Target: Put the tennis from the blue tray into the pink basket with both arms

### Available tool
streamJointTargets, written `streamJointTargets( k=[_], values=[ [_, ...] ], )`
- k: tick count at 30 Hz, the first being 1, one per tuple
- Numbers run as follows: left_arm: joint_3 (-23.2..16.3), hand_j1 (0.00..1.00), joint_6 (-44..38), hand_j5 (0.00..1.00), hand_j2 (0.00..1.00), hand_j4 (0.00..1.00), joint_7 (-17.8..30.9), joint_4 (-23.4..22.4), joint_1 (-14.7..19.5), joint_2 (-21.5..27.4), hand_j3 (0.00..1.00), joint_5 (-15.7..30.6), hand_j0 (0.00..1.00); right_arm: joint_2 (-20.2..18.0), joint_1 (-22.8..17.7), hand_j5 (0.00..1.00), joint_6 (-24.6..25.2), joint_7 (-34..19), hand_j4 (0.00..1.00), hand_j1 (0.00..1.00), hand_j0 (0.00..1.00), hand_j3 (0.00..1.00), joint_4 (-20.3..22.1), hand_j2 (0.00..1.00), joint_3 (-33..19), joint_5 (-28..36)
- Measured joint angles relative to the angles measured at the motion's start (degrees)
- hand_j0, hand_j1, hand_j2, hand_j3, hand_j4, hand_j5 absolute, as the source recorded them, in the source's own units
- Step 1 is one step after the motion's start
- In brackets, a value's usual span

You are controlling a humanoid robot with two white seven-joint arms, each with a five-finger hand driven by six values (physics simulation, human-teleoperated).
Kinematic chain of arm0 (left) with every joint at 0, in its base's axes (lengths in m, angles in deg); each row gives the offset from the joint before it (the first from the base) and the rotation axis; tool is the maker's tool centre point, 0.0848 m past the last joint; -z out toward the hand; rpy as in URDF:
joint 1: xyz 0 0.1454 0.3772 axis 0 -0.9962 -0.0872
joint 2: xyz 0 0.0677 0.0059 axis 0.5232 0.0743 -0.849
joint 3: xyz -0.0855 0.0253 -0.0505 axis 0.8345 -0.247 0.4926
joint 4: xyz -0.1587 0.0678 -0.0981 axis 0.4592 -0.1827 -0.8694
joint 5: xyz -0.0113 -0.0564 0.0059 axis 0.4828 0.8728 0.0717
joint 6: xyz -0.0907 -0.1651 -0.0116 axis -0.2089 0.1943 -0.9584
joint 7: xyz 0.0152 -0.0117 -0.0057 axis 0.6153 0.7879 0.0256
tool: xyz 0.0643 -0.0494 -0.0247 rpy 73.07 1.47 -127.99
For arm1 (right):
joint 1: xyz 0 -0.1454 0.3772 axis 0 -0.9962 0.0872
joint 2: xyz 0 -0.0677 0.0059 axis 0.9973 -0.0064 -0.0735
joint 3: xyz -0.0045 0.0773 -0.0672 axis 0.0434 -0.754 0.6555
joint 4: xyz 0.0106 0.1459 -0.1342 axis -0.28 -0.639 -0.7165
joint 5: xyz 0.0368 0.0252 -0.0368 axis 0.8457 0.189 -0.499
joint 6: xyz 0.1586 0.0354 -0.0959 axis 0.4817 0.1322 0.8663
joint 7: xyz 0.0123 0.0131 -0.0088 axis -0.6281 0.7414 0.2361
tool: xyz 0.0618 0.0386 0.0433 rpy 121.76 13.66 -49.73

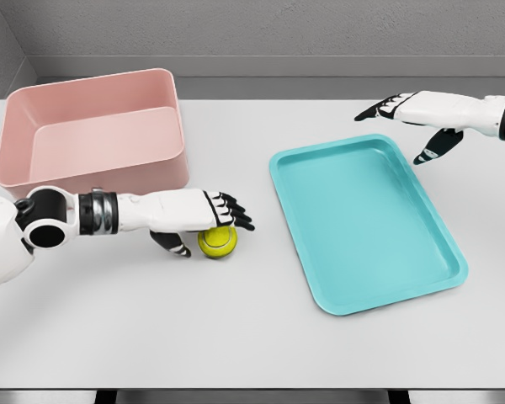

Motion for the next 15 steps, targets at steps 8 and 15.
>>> streamJointTargets(
  k=[8,15],
  values=[
    [-0.07,1.0,0.0,1.0,1.0,1.0,-0.07,0.07,0.0,0.07,1.0,-0.01,1.0,-0.95,-0.09,1.0,-0.01,-0.06,1.0,1.0,1.0,1.0,-0.06,1.0,-0.07,-0.03],
    [-0.1,0.93,0.0,0.93,0.93,0.93,-0.08,0.15,-0.09,0.09,0.93,-0.04,0.93,-1.24,-0.79,1.0,0.0,-0.08,1.0,1.0,1.0,1.0,-0.06,1.0,-1.05,-0.04]
  ],
)
